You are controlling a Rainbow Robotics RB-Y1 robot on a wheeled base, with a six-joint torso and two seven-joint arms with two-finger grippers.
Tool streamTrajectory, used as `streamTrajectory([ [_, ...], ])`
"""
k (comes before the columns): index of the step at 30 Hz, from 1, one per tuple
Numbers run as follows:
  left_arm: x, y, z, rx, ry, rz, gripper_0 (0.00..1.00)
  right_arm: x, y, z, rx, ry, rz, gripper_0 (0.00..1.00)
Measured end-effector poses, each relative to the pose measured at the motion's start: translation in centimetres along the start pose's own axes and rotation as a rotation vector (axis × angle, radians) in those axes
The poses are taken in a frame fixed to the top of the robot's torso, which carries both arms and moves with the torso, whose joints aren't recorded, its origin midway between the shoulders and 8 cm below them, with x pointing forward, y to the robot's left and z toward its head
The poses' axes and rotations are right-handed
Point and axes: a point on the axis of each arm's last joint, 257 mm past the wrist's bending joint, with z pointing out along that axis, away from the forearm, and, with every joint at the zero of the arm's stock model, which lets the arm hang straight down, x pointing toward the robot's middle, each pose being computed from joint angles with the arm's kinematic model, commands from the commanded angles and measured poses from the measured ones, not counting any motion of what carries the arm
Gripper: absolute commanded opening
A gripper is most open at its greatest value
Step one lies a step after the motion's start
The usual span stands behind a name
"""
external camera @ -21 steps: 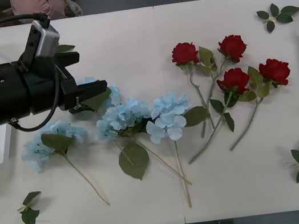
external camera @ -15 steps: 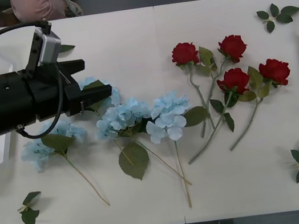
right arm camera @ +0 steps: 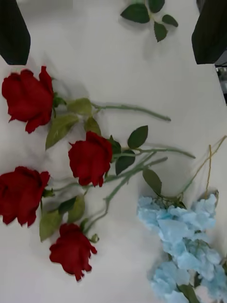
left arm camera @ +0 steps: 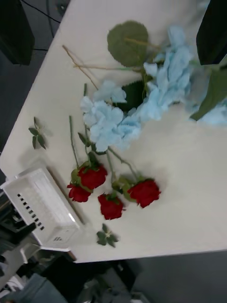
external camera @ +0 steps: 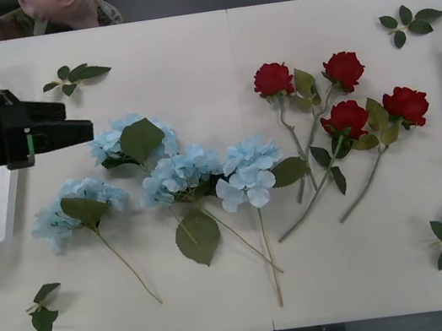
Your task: Put the red flowers into the right box and the blue flowers into the left box
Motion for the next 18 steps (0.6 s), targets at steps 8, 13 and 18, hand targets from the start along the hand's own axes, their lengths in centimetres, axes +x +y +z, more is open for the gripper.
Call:
streamTrajectory([
  [8, 7.4, 3.3, -4.2, -0.131, 0.179, -0.276, 1.00, 4.1, -1.5, 2.9, 0.087, 0.188, 0.416, 1.00],
  [13, 11.3, 4.0, -5.0, -0.194, 0.252, -0.517, 1.00, 6.1, -2.3, 4.1, 0.168, 0.270, 0.601, 1.00],
  [18, 15.2, 4.7, -6.0, -0.275, 0.331, -0.682, 1.00, 7.2, -2.7, 5.3, 0.270, 0.338, 0.776, 1.00],
])
